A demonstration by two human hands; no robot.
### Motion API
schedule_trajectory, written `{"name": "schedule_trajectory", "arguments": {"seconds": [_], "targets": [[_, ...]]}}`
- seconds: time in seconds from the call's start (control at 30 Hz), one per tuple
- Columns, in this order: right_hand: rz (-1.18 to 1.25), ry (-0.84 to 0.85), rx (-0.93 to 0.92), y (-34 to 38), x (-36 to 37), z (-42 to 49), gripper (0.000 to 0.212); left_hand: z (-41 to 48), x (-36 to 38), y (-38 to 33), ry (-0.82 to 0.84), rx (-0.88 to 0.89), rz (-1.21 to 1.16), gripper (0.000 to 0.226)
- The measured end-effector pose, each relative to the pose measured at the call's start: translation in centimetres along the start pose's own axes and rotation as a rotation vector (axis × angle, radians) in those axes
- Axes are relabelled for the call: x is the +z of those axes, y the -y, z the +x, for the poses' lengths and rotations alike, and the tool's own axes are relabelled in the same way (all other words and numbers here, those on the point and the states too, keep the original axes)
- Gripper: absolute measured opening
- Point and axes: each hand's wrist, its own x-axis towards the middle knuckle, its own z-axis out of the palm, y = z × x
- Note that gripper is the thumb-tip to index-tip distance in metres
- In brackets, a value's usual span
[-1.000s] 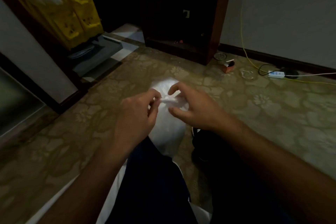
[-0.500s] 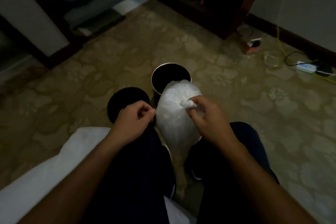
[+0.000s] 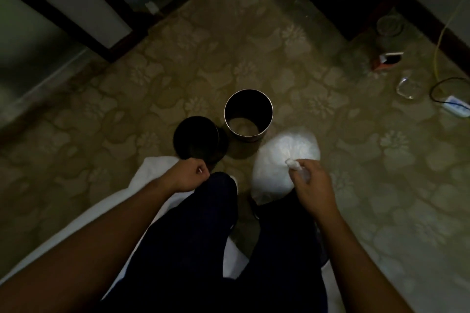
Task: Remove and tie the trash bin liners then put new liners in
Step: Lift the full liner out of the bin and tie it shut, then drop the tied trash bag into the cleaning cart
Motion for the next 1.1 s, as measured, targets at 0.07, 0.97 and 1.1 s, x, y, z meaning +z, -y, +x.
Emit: {"name": "schedule_trajectory", "arguments": {"seconds": [0.07,0.97,1.1], "targets": [[-0.01,-0.007,0.04,2.1,-3.9,-2.2,0.024,-2.6,-1.8,-3.0,0.064,-0.025,-0.017,0.01],[-0.285,0.178,-0.393,23.0,-24.6,31.1,0.017,6.8,-18.8,-18.6,-0.042,-0.319,-0.486,0.024],[-0.4,0.149,-0.459,26.7,-27.9,38.4,0.015,11.6,-23.7,-23.7,-0.092,-0.273,-0.56,0.022]]}}
